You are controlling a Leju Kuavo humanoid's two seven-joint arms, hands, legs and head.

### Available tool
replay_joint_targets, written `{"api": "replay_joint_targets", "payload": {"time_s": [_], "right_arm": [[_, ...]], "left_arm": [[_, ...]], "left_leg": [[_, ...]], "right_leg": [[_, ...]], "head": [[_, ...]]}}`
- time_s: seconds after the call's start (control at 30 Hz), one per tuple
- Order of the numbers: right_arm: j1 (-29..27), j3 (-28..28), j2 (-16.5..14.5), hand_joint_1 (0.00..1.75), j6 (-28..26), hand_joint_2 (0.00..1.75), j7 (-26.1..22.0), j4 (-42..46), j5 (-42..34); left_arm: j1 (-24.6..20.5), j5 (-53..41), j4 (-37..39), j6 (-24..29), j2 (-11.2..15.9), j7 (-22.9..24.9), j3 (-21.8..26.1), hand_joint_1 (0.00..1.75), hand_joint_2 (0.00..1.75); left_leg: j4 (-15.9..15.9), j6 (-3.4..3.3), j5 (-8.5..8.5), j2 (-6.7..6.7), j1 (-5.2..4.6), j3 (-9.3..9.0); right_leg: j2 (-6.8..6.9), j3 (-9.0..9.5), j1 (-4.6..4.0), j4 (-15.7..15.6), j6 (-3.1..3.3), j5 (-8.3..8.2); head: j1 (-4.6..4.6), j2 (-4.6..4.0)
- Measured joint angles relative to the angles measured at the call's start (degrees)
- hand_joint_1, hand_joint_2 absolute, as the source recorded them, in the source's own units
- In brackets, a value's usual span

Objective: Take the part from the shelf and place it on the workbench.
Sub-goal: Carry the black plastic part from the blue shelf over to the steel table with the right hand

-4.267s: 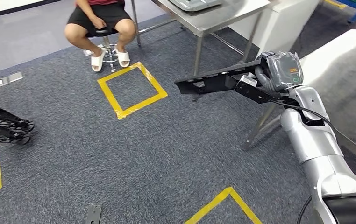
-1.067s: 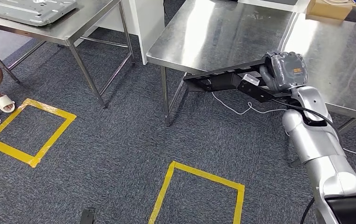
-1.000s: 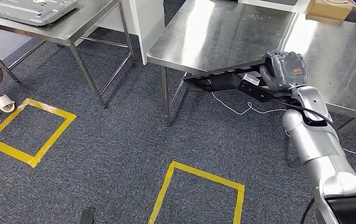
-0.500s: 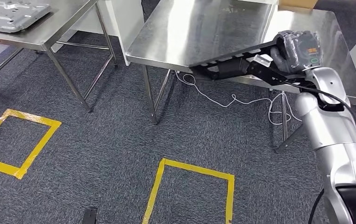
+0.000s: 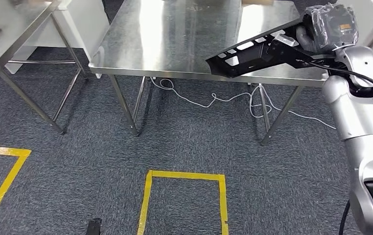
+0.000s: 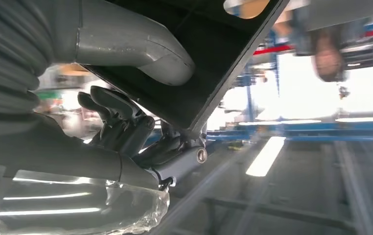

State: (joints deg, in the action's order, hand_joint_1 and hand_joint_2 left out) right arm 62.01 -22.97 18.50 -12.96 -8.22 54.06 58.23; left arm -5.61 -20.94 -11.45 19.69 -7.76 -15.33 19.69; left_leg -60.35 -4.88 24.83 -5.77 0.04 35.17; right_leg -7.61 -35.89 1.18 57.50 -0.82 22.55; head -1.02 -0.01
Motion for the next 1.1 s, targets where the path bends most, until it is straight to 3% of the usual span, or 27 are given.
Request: {"api": "replay_joint_targets", "payload": {"time_s": [0.07,0.1,0.13,0.2,0.27,0.3,0.33,0.4,0.43,0.5,0.57,0.6,0.67,0.73,0.77,0.8,0.83,0.87,0.93,1.0,1.03,1.1], "right_arm": [[1.5,-0.4,0.1,1.75,0.5,1.75,0.5,-0.6,0.9],[2.3,-0.6,0.2,1.75,0.6,1.75,0.7,-0.9,1.2],[3.2,-0.7,0.2,1.75,0.7,1.75,0.8,-1.1,1.4],[4.9,-1.0,0.2,1.75,0.8,1.75,0.9,-1.6,1.5],[5.6,-1.3,0.1,1.75,0.9,1.75,1.0,-2.0,1.5],[5.6,-1.4,0.1,1.75,0.9,1.75,1.0,-2.2,1.6],[5.7,-1.6,0.1,1.75,0.9,1.75,1.0,-2.4,1.6],[6.0,-1.8,0.1,1.75,0.9,1.75,1.0,-2.6,1.7],[6.2,-2.0,0.0,1.75,0.9,1.75,1.0,-2.7,1.8],[6.6,-2.2,-0.2,1.75,0.9,1.75,1.1,-3.0,2.2],[7.7,-2.5,-0.5,1.75,1.3,1.75,1.2,-3.7,3.2],[8.6,-2.8,-0.8,1.75,1.7,1.75,1.2,-4.3,3.6],[11.0,-3.5,-1.7,1.75,2.9,1.75,1.3,-5.8,4.2],[13.4,-4.5,-3.3,1.75,3.9,1.75,1.0,-7.5,4.3],[14.4,-5.0,-4.1,1.75,4.2,1.75,0.7,-8.5,4.2],[15.3,-5.6,-5.0,1.75,4.5,1.75,0.2,-9.6,3.9],[16.1,-6.1,-5.6,1.75,4.7,1.75,-0.3,-10.6,3.6],[16.9,-6.6,-6.2,1.75,4.9,1.75,-0.9,-11.6,3.2],[18.2,-7.6,-7.3,1.75,5.0,1.75,-2.1,-13.5,2.6],[19.2,-8.6,-8.3,1.75,4.9,1.75,-3.1,-15.4,1.8],[19.4,-9.0,-8.7,1.75,4.8,1.75,-3.5,-16.3,1.4],[19.6,-9.6,-9.4,1.75,4.3,1.75,-3.9,-17.5,0.7]], "left_arm": [[-0.1,-0.1,0.0,0.0,0.0,-0.3,0.2,0.00,1.75],[-0.2,-0.2,0.0,0.0,-0.1,-0.4,0.2,0.00,1.75],[-0.3,-0.2,0.0,0.0,-0.1,-0.5,0.3,0.00,1.75],[-0.4,-0.3,0.0,0.0,-0.3,-0.6,0.4,0.00,1.75],[-0.4,-0.3,0.0,0.0,-0.4,-0.6,0.5,0.00,1.75],[-0.3,-0.3,0.0,0.0,-0.5,-0.6,0.5,0.00,1.75],[-0.4,-0.3,0.0,0.0,-0.6,-0.6,0.5,0.00,1.75],[-0.4,-0.3,0.0,0.0,-0.7,-0.6,0.5,0.00,1.75],[-0.4,-0.3,0.0,0.0,-0.7,-0.6,0.5,0.00,1.75],[-0.4,-0.3,0.0,0.1,-0.6,-1.0,0.5,0.00,1.75],[-0.5,-0.2,0.0,0.2,-0.6,-1.8,0.6,0.00,1.75],[-0.5,-0.2,0.0,0.2,-0.6,-2.2,0.6,0.00,1.75],[-0.5,-0.2,0.0,0.2,-0.6,-2.6,0.6,0.00,1.75],[-0.4,-0.2,0.0,0.7,-0.6,-3.3,0.8,0.00,1.75],[-0.4,-0.1,0.0,1.2,-0.6,-3.9,1.0,0.00,1.75],[-0.4,-0.1,0.0,1.9,-0.6,-4.9,1.2,0.00,1.75],[-0.4,0.0,0.0,2.9,-0.7,-6.0,1.4,0.00,1.75],[-0.4,0.0,0.0,4.1,-0.7,-7.2,1.6,0.00,1.75],[-0.4,0.0,0.0,6.5,-0.6,-9.6,2.0,0.00,1.75],[-0.5,-0.1,0.0,8.1,-0.5,-11.4,2.4,0.00,1.75],[-0.6,-0.2,-0.1,8.5,-0.5,-11.8,2.5,0.00,1.75],[-0.6,-0.1,-0.1,9.0,-0.6,-12.1,2.8,0.00,1.75]], "left_leg": [[1.3,-0.34,-0.45,1.52,-0.19,-0.67],[2.5,-0.31,-0.93,2.43,-0.14,-1.19],[3.7,-0.25,-1.47,3.34,-0.02,-1.70],[5.0,0.04,-2.13,5.16,0.06,-2.21],[5.1,0.22,-2.12,7.01,0.16,-2.17],[5.1,0.42,-2.05,7.89,0.27,-2.17],[5.0,0.73,-1.94,8.72,0.41,-2.16],[4.3,1.78,-1.44,10.26,0.70,-2.02],[3.7,2.43,-1.05,10.82,0.66,-1.71],[2.7,3.50,-0.42,11.81,0.43,-1.27],[2.4,4.15,-0.28,12.78,0.48,-1.10],[2.0,4.44,0.08,12.50,0.69,-0.94],[-1.5,4.96,2.85,9.94,1.21,0.35],[-8.9,5.26,7.23,6.95,1.42,3.22],[-12.4,5.22,8.70,6.38,1.37,4.71],[-14.3,4.97,9.08,6.16,1.27,5.56],[-14.1,4.51,8.33,6.10,1.10,5.49],[-11.7,3.82,6.63,6.04,0.83,4.38],[-4.1,1.68,2.88,5.84,-0.03,0.73],[0.3,-0.10,1.30,5.74,-0.89,-1.36],[0.8,-0.57,1.27,5.80,-1.16,-1.53],[2.1,-0.83,0.37,5.87,-1.26,-1.97]], "right_leg": [[-1.22,-0.37,0.20,-0.4,-0.73,-0.49],[-0.37,-0.74,-0.02,-0.3,-0.94,-0.48],[1.30,-1.44,-0.29,0.6,-1.00,0.03],[5.43,-4.40,-0.41,6.3,-0.84,2.69],[6.79,-7.80,0.07,13.6,-1.26,5.33],[7.02,-8.40,0.40,15.1,-1.80,5.61],[7.34,-7.74,0.76,14.1,-2.54,4.99],[9.57,-3.47,1.34,6.2,-4.06,2.40],[10.69,-1.29,1.29,2.6,-4.35,1.33],[11.58,0.45,0.88,-0.5,-3.48,0.63],[10.29,-0.01,0.76,0.0,-2.02,0.43],[9.86,-0.21,0.84,0.1,-1.60,0.36],[9.05,-0.50,1.16,0.0,-0.82,0.14],[8.23,-0.61,0.90,0.0,-0.28,0.00],[7.74,-0.64,0.63,0.0,-0.16,-0.05],[7.26,-0.62,0.28,0.1,-0.06,-0.11],[6.85,-0.58,-0.09,0.1,0.00,-0.14],[6.49,-0.51,-0.48,0.1,0.06,-0.18],[6.00,-0.38,-1.00,0.0,0.16,-0.31],[5.85,-0.37,-0.89,-0.1,0.07,-0.50],[5.87,-0.39,-0.75,-0.3,-0.11,-0.65],[6.03,-0.55,-0.84,-0.4,-0.42,-0.86]], "head": [[-0.24,-0.01],[-0.20,-0.01],[-0.04,0.00],[0.27,0.00],[0.38,0.00],[0.39,0.00],[0.41,-0.01],[0.46,-0.01],[0.54,0.00],[0.42,-0.01],[0.14,-0.01],[0.09,0.00],[0.03,0.00],[-0.05,-0.01],[-0.11,-0.01],[-0.13,-0.01],[-0.13,-0.01],[-0.12,-0.01],[0.03,0.00],[0.09,0.00],[0.05,0.00],[-0.22,0.01]]}}
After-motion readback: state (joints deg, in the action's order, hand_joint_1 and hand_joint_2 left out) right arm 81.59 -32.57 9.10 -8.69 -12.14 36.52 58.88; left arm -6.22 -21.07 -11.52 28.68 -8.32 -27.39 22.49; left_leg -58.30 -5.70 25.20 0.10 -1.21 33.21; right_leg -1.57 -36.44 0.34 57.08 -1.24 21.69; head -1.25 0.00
